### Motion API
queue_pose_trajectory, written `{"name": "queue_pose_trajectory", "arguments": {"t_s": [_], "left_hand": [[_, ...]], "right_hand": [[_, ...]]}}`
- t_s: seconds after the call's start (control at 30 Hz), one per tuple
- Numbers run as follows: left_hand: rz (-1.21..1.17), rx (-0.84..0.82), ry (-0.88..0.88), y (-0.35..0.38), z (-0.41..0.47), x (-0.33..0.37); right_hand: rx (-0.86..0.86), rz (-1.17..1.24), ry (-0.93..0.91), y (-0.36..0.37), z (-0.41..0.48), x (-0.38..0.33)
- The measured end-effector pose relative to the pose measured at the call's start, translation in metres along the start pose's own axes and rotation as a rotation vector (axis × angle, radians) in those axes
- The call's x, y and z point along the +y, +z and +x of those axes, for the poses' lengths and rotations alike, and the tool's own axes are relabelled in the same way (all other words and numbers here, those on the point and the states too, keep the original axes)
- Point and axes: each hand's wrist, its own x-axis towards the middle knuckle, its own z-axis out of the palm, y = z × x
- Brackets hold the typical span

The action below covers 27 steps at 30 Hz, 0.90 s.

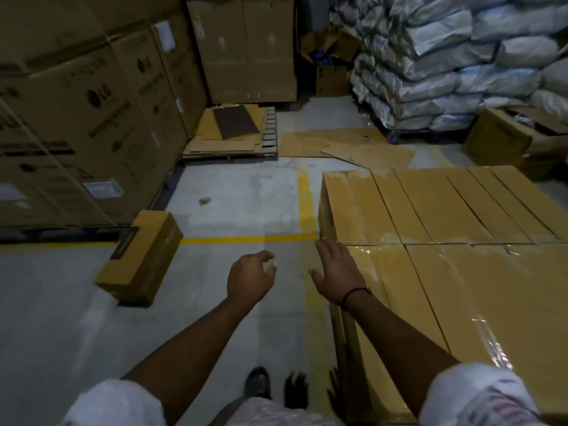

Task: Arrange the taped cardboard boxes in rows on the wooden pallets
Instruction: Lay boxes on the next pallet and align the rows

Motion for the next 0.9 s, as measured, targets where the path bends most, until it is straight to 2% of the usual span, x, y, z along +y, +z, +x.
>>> {"name": "queue_pose_trajectory", "arguments": {"t_s": [0.2, 0.47, 0.7, 0.9], "left_hand": [[-0.003, 0.010, -0.110, -0.046, 0.020, -0.074], [0.015, -0.029, -0.342, -0.137, 0.070, -0.272], [0.052, 0.022, -0.598, -0.213, 0.089, -0.413], [0.063, 0.000, -0.636, -0.232, 0.119, -0.489]], "right_hand": [[-0.062, 0.008, -0.110, 0.037, 0.065, -0.083], [-0.159, 0.078, -0.190, 0.120, 0.185, -0.254], [-0.267, 0.115, -0.283, 0.182, 0.254, -0.396], [-0.361, 0.067, -0.317, 0.225, 0.311, -0.462]]}}
